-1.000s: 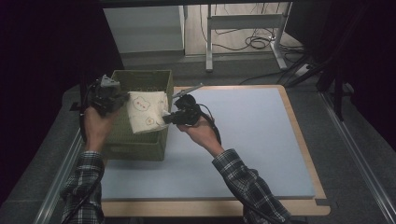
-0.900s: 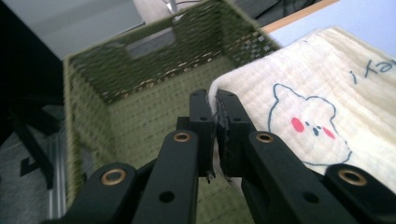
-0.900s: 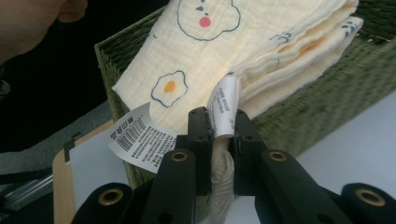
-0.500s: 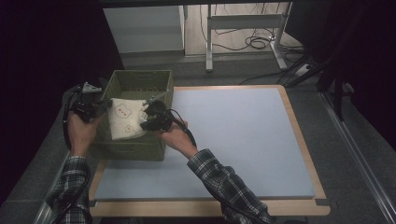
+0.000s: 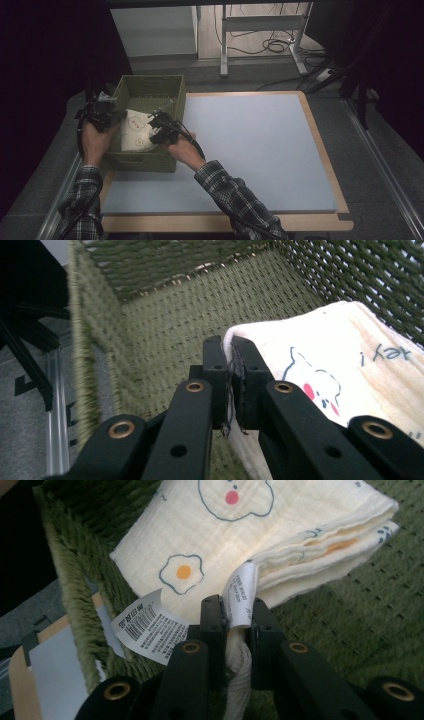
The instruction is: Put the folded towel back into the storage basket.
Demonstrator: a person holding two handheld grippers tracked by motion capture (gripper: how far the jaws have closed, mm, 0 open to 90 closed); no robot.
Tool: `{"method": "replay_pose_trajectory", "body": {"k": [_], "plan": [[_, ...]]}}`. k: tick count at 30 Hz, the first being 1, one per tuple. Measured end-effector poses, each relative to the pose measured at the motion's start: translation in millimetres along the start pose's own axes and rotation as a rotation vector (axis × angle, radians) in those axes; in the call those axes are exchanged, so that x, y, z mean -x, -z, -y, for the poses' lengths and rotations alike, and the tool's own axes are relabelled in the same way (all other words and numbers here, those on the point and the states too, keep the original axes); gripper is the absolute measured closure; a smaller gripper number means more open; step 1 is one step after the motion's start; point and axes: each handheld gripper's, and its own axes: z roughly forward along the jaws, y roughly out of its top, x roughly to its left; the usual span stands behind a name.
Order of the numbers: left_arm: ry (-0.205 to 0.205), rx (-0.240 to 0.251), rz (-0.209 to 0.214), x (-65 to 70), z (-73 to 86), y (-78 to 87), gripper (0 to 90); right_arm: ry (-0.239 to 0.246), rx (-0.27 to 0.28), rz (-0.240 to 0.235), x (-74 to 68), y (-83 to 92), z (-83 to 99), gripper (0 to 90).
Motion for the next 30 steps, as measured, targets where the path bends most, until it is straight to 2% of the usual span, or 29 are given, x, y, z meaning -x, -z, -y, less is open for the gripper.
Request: {"method": "replay_pose_trajectory", "body": {"k": [5,8,10,18,23,27,30], "plan": [[-0.02,-0.026,-0.002,5.6,-0.7,-10.1,85.8,-0.009,-0.02,0.016,0.1,-2.7,3.9,79.0],[-0.013,-0.044,0.004,4.9,-0.6,-14.5,85.3,-0.016,-0.022,0.009,0.7,-2.6,4.0,73.9],[-0.003,-0.05,0.008,4.4,-0.3,-16.8,78.4,-0.018,-0.022,0.003,0.5,-2.2,4.2,67.7],[0.026,-0.03,0.031,4.5,0.4,-14.5,63.1,0.015,0.008,0.005,2.0,7.5,1.7,59.5],[0.046,-0.024,0.069,7.3,0.6,-15.2,55.3,0.042,0.033,0.004,1.8,15.1,2.4,53.1],[0.05,-0.037,0.087,10.6,-0.4,-16.1,49.2,0.065,0.05,0.011,1.3,24.8,3.5,46.4],[0.071,-0.041,0.115,12.6,-1.9,-17.3,43.9,0.077,0.06,0.008,2.3,33.5,3.6,42.1]]}}
